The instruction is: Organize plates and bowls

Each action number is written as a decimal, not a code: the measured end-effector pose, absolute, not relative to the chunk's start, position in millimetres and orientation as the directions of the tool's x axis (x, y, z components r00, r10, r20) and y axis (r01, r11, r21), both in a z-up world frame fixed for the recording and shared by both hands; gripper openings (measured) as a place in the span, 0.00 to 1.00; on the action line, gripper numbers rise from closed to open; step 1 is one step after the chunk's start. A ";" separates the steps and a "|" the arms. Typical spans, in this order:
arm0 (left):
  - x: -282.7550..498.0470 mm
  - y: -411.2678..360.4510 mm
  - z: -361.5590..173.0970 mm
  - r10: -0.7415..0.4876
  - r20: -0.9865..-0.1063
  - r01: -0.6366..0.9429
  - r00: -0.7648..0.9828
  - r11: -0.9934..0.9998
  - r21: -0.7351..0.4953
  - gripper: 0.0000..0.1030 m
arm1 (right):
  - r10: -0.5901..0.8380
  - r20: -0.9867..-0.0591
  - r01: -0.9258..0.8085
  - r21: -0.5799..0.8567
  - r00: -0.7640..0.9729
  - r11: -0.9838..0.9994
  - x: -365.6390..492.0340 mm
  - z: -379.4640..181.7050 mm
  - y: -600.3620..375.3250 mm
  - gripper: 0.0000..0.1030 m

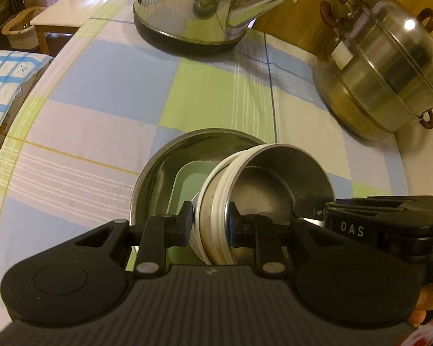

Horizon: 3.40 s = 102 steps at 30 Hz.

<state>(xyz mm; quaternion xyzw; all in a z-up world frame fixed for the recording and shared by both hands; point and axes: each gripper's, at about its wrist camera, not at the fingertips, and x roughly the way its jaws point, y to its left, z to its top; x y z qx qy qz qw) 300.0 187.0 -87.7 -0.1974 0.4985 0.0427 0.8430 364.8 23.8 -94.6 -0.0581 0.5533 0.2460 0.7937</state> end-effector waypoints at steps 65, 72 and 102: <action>308.0 193.6 -75.0 -0.135 -0.818 -0.109 0.559 0.966 -0.234 0.53 | 0.406 -0.808 -0.306 0.293 0.427 0.906 333.8 -69.7 0.4 0.67; 269.1 187.4 -35.4 -0.069 -0.729 -0.061 0.681 0.987 -0.151 0.76 | 0.416 -0.756 -0.324 0.280 0.506 0.904 296.8 -42.0 -24.0 0.67; 39.9 61.2 -20.7 0.151 -0.761 -0.284 0.631 0.958 -0.045 0.93 | 0.466 -0.745 -0.467 0.234 0.477 0.853 111.7 -43.0 -125.9 0.67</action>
